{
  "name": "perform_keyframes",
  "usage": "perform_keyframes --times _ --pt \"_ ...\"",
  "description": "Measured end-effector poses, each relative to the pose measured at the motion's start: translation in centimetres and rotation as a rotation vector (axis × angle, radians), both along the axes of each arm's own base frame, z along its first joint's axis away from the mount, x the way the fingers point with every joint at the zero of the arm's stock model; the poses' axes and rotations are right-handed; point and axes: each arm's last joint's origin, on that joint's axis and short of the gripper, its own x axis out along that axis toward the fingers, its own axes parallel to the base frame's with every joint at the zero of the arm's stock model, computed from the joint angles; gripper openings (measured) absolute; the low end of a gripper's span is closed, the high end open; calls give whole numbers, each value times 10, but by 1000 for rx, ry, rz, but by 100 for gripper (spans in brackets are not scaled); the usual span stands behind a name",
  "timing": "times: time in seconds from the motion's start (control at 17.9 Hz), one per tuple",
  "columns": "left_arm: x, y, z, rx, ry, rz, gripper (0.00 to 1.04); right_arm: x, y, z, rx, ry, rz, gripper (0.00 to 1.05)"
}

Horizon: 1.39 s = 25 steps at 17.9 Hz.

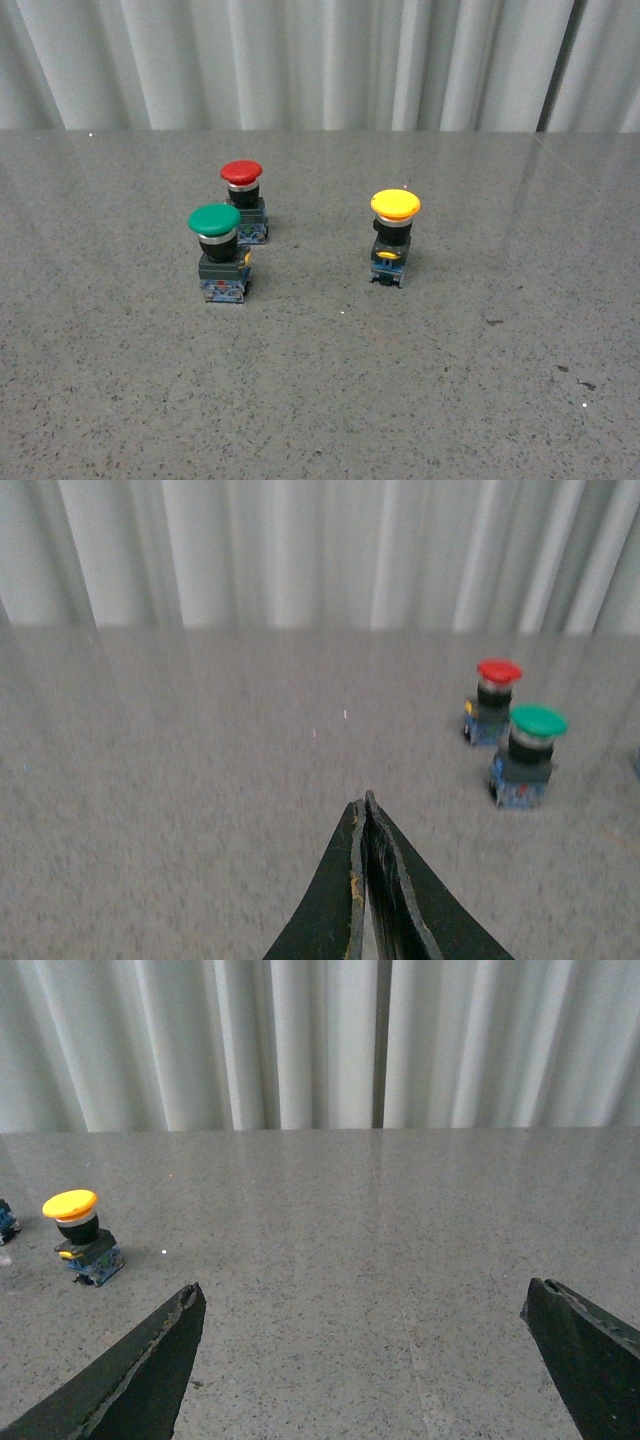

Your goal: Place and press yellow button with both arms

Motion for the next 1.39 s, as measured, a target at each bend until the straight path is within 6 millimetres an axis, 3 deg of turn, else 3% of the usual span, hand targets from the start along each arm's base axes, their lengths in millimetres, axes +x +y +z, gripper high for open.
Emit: perform_keyframes --times 0.39,0.89,1.28,1.34,1.39 --pt "0 0 1 0 -13 1 2 0 0 0 0 0 0 98" --pt "0 0 1 -1 -13 2 97 0 0 0 0 0 0 98" --pt "0 0 1 0 -13 2 98 0 0 -1 6 11 -11 98" --pt "0 0 1 0 -13 2 98 4 2 3 48 33 -38 98" --pt "0 0 1 0 -14 0 98 11 4 20 57 15 -20 98"
